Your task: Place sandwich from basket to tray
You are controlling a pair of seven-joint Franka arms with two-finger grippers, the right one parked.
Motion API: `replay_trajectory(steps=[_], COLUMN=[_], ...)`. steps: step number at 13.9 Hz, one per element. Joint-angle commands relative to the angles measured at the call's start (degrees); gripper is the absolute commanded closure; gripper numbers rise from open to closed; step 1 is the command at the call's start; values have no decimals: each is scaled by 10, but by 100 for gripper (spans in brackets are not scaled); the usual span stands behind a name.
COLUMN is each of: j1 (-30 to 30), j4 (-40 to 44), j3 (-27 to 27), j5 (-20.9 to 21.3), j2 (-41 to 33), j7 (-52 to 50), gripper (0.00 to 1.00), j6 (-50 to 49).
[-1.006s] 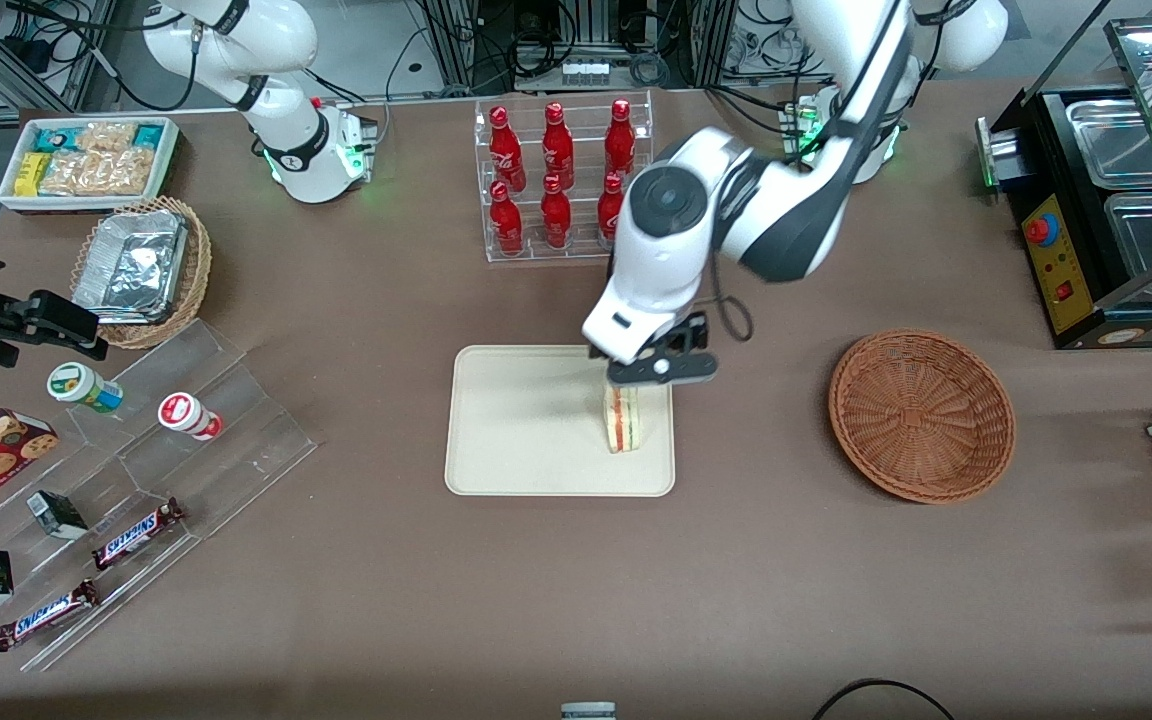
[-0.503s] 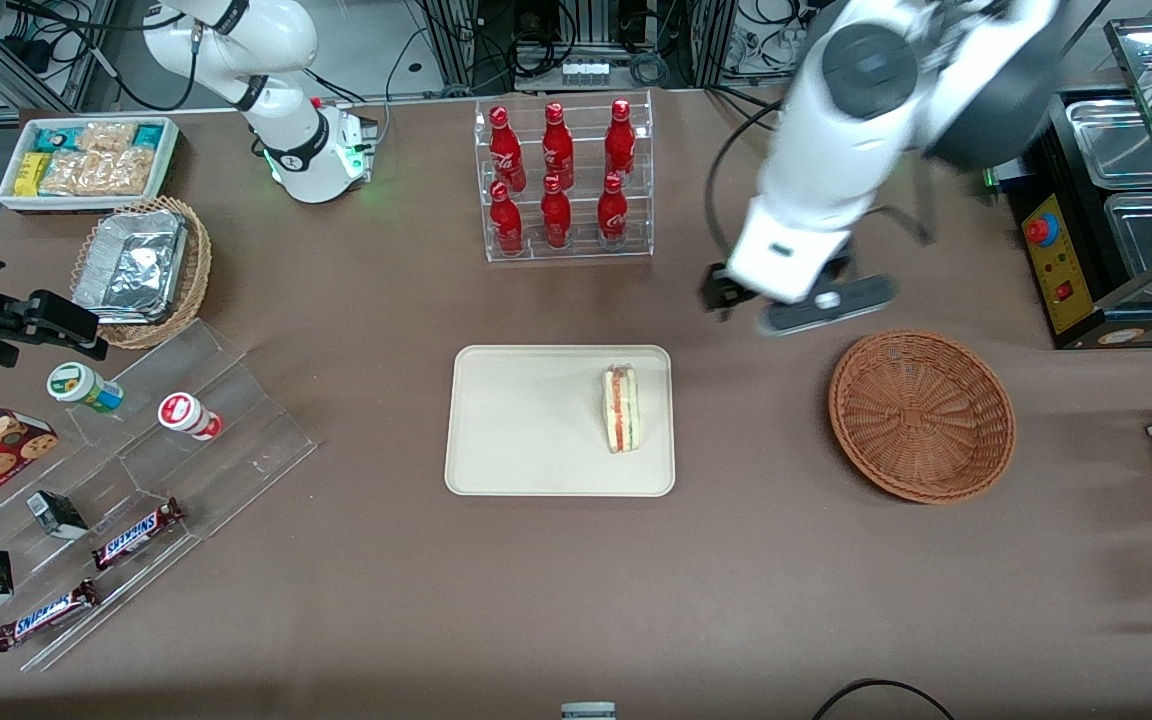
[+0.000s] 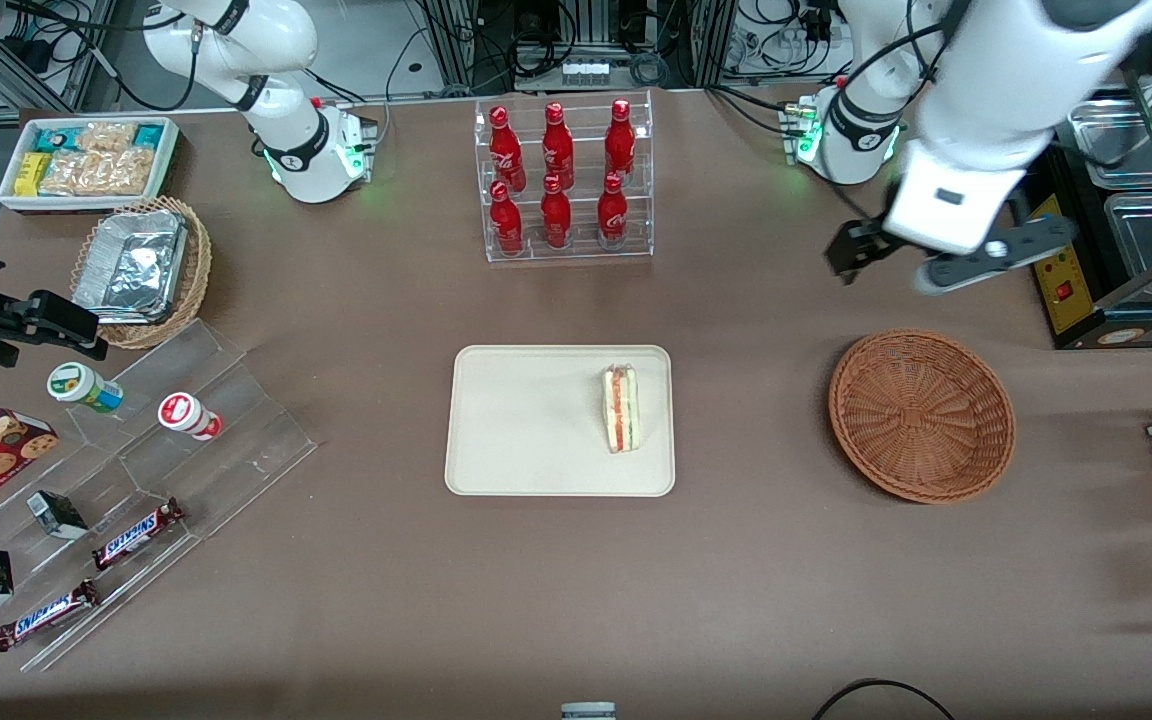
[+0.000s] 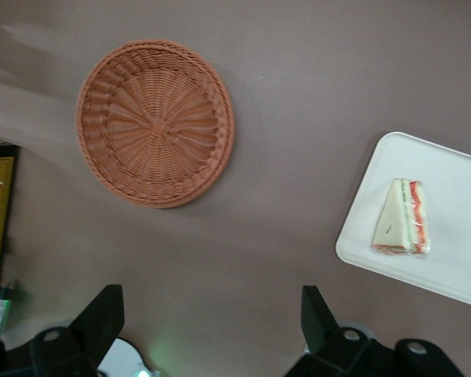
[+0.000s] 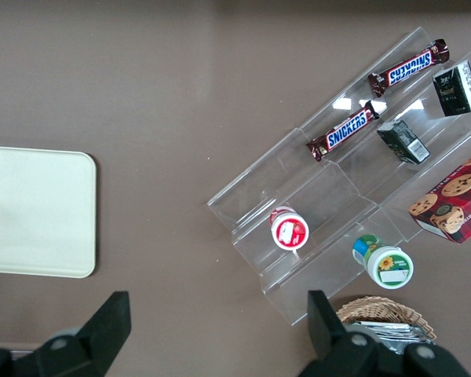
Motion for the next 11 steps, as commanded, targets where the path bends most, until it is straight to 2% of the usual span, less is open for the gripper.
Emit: replay_trajectory(steps=[1,6,7,11], j1=[-5,-3,24,204], j4=[-20,-20,-20,-20], j3=[30,90,88,-35], j5=[13,21,21,10], j2=[-42,-80,-86,-88], j7=[39,126,142,215], gripper=[0,0,0,0], j6=[-11,-36,-37,-37])
